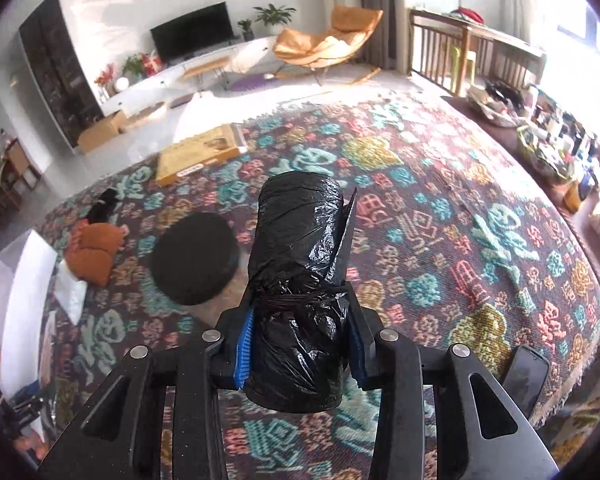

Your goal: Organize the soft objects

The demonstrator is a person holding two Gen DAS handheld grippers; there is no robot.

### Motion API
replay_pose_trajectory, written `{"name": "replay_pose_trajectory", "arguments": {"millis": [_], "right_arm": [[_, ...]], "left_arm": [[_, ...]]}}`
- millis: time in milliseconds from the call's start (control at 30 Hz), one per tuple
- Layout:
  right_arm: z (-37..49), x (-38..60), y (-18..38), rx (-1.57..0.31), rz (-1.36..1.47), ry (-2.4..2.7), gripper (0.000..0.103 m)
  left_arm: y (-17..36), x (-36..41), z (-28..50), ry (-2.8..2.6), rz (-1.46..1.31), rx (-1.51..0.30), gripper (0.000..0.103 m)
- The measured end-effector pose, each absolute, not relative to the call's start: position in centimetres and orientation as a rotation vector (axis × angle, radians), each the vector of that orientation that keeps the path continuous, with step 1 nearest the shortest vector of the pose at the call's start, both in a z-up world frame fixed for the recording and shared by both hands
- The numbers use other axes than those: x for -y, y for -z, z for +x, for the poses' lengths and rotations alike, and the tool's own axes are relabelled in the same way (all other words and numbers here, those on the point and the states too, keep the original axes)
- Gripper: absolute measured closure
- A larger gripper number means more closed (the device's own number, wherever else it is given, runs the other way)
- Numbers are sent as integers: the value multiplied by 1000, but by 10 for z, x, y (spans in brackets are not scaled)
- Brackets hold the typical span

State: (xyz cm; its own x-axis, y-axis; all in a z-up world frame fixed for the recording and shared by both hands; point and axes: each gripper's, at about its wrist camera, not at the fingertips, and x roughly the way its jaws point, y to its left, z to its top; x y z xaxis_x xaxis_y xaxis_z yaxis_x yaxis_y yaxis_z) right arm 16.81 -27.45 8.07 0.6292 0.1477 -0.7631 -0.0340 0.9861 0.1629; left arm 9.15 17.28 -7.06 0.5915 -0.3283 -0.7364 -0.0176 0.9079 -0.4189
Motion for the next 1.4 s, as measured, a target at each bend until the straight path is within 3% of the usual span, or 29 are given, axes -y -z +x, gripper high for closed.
{"name": "replay_pose_trajectory", "arguments": {"millis": [233,400,467,500,567,767,1000,1067,1200,1400], "right_arm": [[142,60,-116,-903,164,-636,63],[109,-99,-100,-969,142,-950,62],[95,-152,-82,-1038,136,-1054,55],[90,-173,-73,-1068,136,-1086,38],[80,-193,-58,-1079,96,-1091,35],[80,-117,-25,-924,-73,-840,31],[120,47,72,-928,-226,-247,30],[129,80,83,-925,-211,-150,30],[138,115,93,-898,-189,-23,30],[137,127,92,-876,-132,-31,28]], "left_arm": [[-18,-262,34,53,-443,-733,28],[-31,-354,-3,-276,-380,-735,26],[-20,-383,-13,-417,-348,-785,10],[-13,-395,-17,-477,-335,-804,9],[-2,-410,-27,-569,-323,-823,9],[-8,-383,-35,-520,-340,-715,9],[-27,-238,20,-29,-287,-695,8],[-18,-190,38,94,-277,-737,1],[29,-108,79,217,-247,-887,1],[84,-76,117,112,-107,-956,1]]}}
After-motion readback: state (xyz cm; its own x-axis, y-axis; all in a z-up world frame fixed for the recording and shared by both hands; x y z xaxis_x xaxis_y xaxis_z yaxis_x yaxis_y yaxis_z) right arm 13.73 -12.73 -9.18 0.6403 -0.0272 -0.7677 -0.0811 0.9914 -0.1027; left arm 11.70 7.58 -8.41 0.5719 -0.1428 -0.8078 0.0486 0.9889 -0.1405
